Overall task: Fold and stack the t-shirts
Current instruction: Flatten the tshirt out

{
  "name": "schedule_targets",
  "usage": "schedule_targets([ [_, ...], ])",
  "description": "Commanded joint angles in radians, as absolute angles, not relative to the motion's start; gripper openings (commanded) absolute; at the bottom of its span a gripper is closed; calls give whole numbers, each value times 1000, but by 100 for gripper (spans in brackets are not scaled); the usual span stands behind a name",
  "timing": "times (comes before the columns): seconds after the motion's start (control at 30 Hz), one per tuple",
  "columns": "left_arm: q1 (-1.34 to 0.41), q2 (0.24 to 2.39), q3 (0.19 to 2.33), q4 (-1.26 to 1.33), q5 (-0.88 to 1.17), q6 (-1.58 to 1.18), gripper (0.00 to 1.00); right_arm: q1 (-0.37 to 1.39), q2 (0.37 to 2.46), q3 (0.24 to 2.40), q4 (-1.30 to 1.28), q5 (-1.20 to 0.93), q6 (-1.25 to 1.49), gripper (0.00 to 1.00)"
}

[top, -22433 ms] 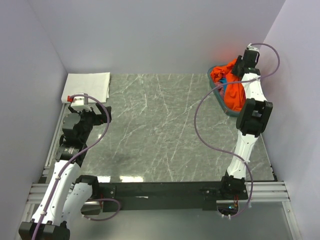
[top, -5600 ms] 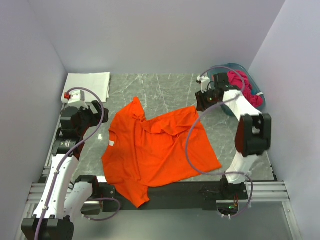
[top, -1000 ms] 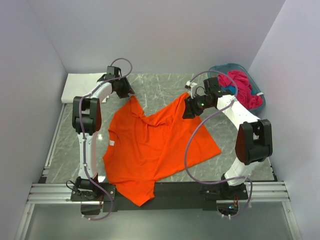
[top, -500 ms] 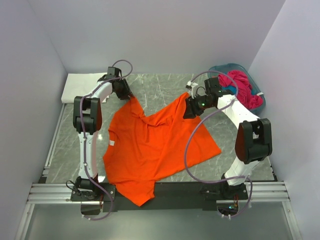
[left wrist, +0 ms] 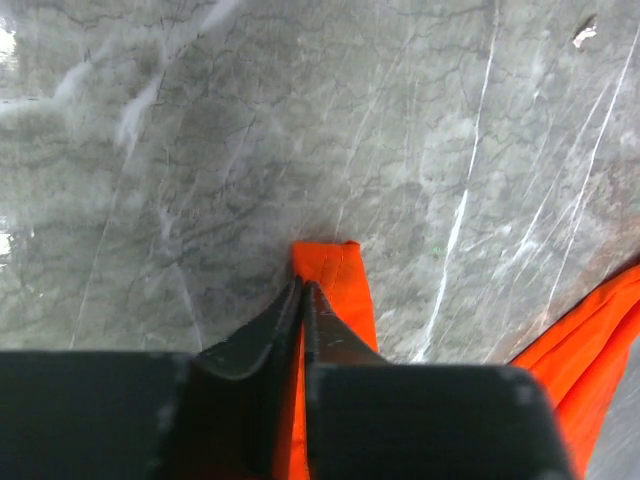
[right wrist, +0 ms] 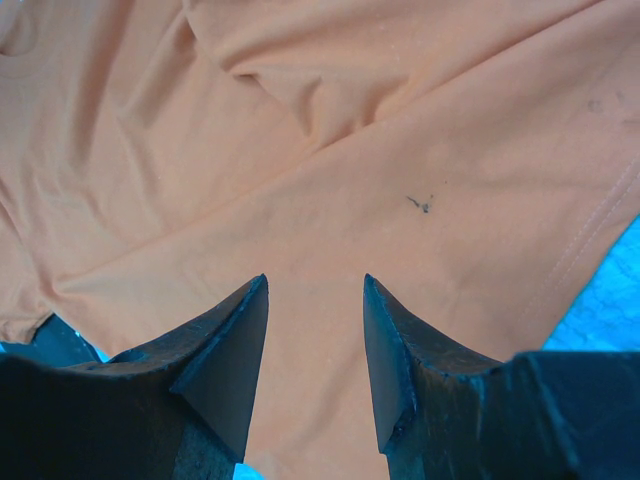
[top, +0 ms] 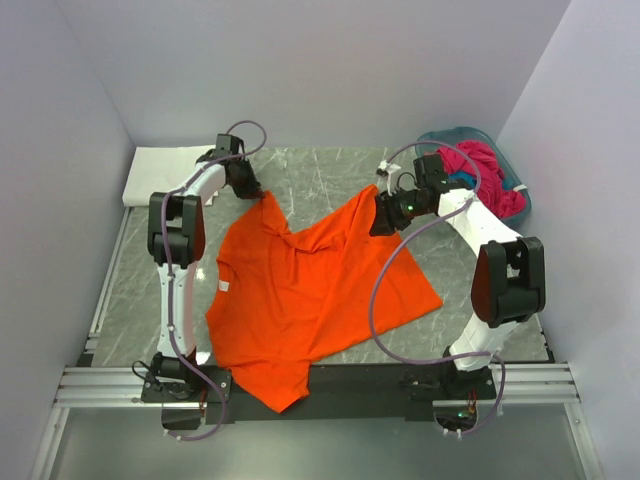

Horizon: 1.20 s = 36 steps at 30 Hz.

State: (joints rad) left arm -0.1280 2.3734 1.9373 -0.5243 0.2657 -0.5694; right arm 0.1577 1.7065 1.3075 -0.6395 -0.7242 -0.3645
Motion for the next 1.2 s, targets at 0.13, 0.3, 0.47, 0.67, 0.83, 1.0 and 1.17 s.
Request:
schedule_targets([
  [0.13,-127,2340,1942,-477,310,-561,0,141,1729,1321,-615,-703,-361,50],
  [0.3,-91,2240,1855,-362,313,-591,0,143,1837,1419,-555,-470,-265,48],
  [0.47,-48,2114,1732,-267,310,-624,0,143,1960,1566,-592,-379,-223,47],
  [0.67,31,2037,1672,-183,324,-676,0,141,1996,1502,-577,-285,-233,48],
  [0.83,77,2089,1727,-175,400,-764,0,133,1988,1459,-594,-247,-256,48],
  [1.0,90,2123,1743,-137,439,-834,0,133,2003,1454,-641,-252,-279,47],
  [1.17,92,2154,1744,-137,448,-862,0,132,2003,1408,-643,-233,-296,46],
])
